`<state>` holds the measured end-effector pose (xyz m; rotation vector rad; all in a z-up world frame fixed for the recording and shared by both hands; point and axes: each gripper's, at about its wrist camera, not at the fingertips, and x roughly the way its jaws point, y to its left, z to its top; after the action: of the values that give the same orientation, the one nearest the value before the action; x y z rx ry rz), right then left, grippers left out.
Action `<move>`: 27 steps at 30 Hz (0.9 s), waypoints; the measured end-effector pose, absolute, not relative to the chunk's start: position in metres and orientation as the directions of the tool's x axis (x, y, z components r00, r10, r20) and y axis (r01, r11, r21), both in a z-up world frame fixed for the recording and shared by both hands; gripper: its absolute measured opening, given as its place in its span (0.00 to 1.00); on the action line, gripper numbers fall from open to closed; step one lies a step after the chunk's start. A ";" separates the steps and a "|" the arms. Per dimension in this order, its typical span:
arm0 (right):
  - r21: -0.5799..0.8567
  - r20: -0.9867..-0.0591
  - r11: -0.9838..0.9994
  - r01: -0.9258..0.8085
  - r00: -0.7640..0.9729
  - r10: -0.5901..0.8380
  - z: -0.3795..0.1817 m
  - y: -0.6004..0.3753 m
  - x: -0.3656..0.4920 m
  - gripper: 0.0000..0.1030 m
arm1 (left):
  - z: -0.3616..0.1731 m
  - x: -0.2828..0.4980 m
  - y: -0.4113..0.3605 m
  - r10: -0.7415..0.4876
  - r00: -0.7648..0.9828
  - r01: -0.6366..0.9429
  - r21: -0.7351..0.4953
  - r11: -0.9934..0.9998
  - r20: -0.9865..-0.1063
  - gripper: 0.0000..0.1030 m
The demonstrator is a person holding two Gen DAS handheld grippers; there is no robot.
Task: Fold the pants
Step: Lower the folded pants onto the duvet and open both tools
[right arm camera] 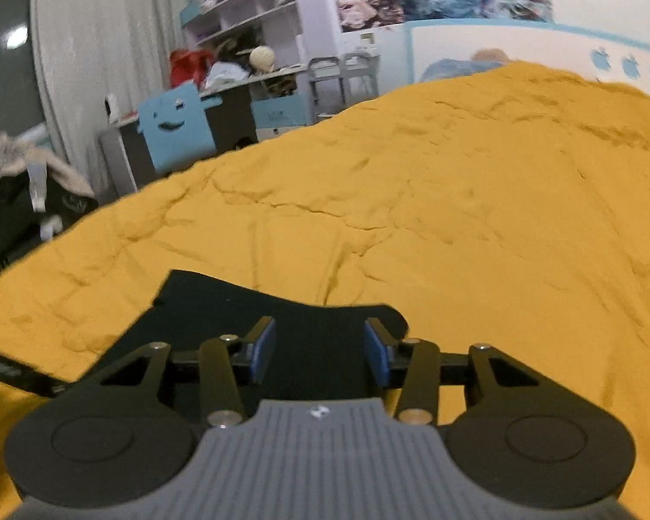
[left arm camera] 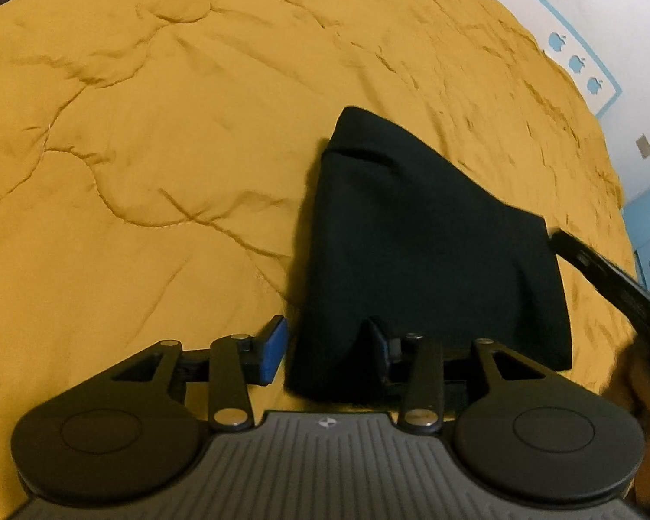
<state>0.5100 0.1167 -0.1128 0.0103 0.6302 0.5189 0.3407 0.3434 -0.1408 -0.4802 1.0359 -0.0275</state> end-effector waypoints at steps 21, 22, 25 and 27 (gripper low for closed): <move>0.150 -0.710 0.918 -0.367 0.606 0.359 -0.161 0.062 0.437 0.33 | -0.133 0.338 0.328 -0.165 0.502 -0.218 -0.309 0.926 -0.849 0.57; 0.156 -0.714 0.927 -0.342 0.610 0.345 -0.160 0.057 0.432 0.34 | -0.130 0.337 0.326 -0.138 0.499 -0.222 -0.280 0.934 -0.856 0.61; 0.191 -0.695 0.931 -0.313 0.626 0.353 -0.149 0.045 0.418 0.37 | -0.118 0.330 0.313 -0.035 0.495 -0.223 -0.166 0.960 -0.868 0.65; 0.199 -0.676 0.934 -0.296 0.649 0.349 -0.135 0.047 0.409 0.45 | -0.108 0.322 0.305 0.013 0.502 -0.226 -0.117 0.967 -0.865 0.65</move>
<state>0.4093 0.0468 -0.1348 0.0727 0.7834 0.3668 0.3224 0.3049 -0.1082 -0.2264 1.0370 0.1460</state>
